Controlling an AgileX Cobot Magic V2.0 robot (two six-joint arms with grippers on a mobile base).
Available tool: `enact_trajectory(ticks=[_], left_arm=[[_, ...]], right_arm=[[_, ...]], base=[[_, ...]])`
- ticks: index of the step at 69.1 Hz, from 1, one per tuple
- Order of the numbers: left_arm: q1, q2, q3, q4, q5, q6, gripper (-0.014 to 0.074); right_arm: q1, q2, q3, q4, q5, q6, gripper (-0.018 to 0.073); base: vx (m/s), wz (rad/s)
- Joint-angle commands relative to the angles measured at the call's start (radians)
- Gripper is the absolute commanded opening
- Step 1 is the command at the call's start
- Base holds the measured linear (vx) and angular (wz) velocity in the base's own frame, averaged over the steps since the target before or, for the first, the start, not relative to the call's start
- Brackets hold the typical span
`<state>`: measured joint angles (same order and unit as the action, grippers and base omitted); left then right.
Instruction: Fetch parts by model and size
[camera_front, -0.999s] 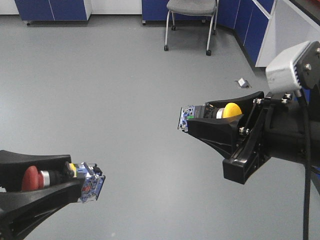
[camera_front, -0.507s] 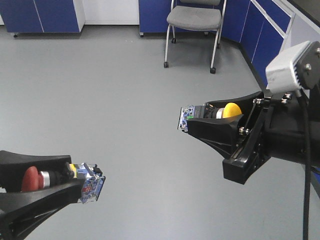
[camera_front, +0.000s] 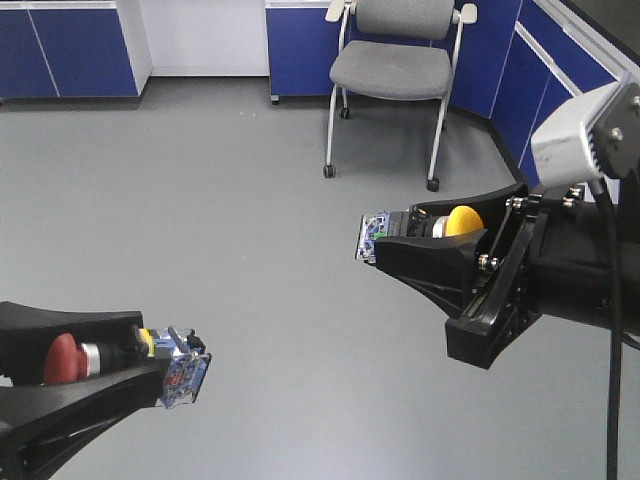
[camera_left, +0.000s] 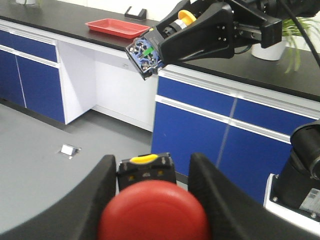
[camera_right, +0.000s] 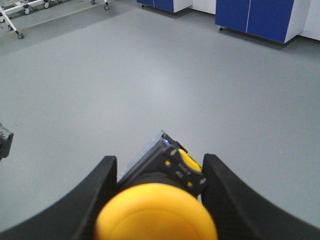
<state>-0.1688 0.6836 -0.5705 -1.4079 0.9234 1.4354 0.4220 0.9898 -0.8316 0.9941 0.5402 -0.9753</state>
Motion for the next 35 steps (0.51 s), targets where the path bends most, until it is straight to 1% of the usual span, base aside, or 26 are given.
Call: enact_trajectory(ticks=[1, 35], left_arm=[[0.001, 0.002, -0.037, -0.073, 0.001, 0.002, -0.0006], [0.001, 0.002, -0.037, -0.073, 0.000, 0.002, -0.0006]], right_arm=[[-0.003, -0.014, -0.027, 0.035, -0.030, -0.009, -0.0005], [-0.003, -0.010, -0.027, 0.035, -0.030, -0.009, -0.0005]], base=[[0.64, 0.00], [0.62, 0.00]])
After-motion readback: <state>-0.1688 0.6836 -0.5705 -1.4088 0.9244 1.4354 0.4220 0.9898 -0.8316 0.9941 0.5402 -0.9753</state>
